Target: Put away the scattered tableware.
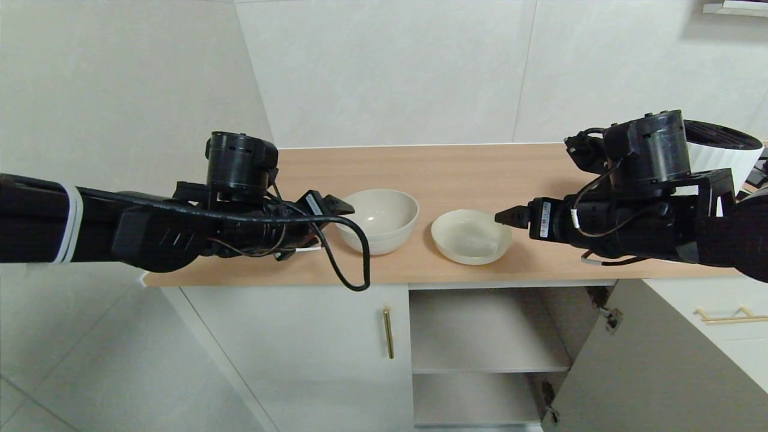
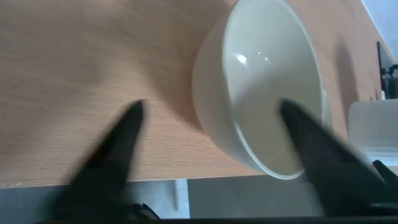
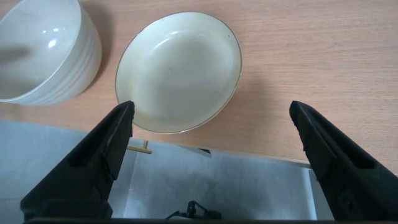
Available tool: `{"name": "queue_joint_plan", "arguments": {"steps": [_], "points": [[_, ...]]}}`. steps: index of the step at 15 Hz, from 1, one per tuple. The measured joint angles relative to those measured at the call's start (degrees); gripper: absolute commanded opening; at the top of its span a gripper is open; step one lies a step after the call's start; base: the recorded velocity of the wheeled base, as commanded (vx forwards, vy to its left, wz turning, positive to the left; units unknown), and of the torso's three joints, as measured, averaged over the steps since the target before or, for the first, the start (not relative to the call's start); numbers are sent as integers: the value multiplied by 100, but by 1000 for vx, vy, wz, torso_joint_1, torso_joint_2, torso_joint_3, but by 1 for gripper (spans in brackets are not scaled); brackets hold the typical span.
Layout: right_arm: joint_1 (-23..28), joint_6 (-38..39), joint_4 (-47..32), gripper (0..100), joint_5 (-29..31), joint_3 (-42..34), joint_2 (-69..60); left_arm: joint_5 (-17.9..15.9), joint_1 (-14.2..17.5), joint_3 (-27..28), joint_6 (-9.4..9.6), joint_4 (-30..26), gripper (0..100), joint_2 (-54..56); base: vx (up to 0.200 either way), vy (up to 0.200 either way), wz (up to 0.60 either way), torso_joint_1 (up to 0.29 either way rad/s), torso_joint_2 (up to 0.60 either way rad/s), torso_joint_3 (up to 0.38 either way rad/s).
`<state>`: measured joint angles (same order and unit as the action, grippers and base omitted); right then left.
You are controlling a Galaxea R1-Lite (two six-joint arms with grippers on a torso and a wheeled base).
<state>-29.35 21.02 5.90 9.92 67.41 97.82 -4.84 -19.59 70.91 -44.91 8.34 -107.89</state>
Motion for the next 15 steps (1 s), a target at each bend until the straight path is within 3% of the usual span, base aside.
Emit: {"name": "queue_joint_plan", "arguments": {"steps": [9,15], "points": [[0,-9,-2,100,33,0,9,0,-9,-9,2,-7,0,0,0,0,0,0,0,0],[-20,-28,6,100,802,124,354,-17,-9,-30,2,-9,0,119,0,0,0,0,0,0]]}}
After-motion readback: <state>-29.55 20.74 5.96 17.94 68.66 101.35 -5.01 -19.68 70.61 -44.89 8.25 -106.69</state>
